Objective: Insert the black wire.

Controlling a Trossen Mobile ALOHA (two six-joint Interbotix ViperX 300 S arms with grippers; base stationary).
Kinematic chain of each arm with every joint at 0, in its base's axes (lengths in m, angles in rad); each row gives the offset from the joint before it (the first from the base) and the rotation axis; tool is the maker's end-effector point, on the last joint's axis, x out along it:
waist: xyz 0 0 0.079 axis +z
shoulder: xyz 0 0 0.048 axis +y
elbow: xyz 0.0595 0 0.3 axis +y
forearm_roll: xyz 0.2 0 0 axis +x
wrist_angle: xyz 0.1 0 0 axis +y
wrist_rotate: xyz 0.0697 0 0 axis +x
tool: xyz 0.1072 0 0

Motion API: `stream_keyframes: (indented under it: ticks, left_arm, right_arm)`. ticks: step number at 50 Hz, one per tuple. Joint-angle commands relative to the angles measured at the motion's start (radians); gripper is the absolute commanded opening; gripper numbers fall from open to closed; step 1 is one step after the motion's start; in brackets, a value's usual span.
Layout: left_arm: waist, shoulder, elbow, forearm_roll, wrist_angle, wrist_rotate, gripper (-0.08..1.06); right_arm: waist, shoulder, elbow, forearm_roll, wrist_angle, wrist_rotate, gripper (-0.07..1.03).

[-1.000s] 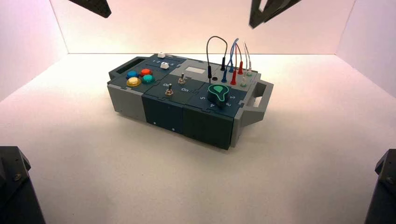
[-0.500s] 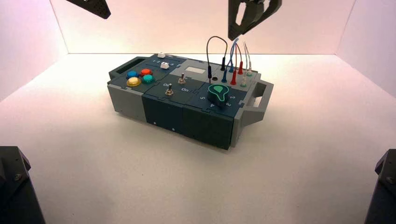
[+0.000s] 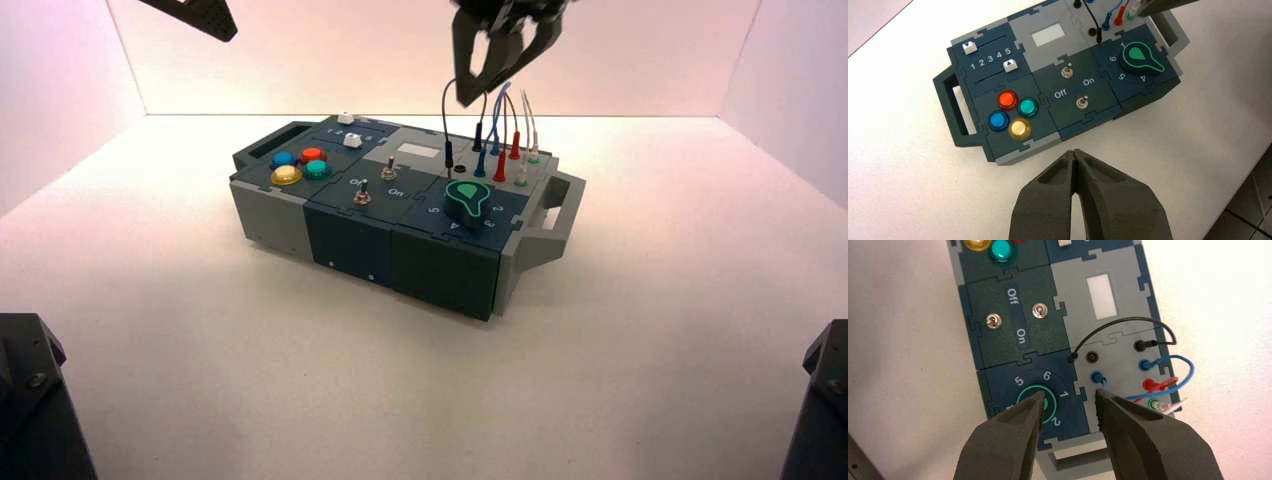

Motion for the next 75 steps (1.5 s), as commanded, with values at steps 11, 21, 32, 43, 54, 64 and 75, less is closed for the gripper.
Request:
stream_keyframes:
  ticks: [11, 21, 32, 43, 54, 64, 75]
  left_arm:
    - [-0.003, -0.002, -0.018, 0.002, -0.005, 0.003, -0.03]
    - [-0.003, -0.003, -0.018, 0.002, -0.002, 0.005, -0.03]
    - [-0.003, -0.003, -0.018, 0.003, -0.002, 0.003, -0.03]
    - [-0.003, -0.003, -0.018, 0.005, -0.002, 0.005, -0.03]
    - [-0.003, -0.003, -0.018, 0.005, -0.002, 0.005, -0.03]
    - [-0.003, -0.003, -0.018, 0.005, -0.002, 0.006, -0.03]
    - [-0.003, -0.005, -0.018, 0.005, -0.002, 0.006, -0.03]
  right_arm:
    - [0.005, 0.083, -0.063, 0.000, -0.035, -0.005, 0.54]
    - [0.006, 0.124, -0.081, -0.002, -0.037, -0.005, 0.54]
    - [0.006, 0.149, -0.097, -0.008, -0.038, -0.005, 0.54]
    - [0.006, 0.178, -0.118, -0.008, -0.038, -0.005, 0.54]
    - [0.005, 0.202, -0.126, -0.009, -0.038, -0.005, 0.51]
    - [0.005, 0.206, -0.124, -0.008, -0.034, -0.005, 0.49]
    - [0.005, 0.207, -0.126, -0.015, -0.032, -0.005, 0.48]
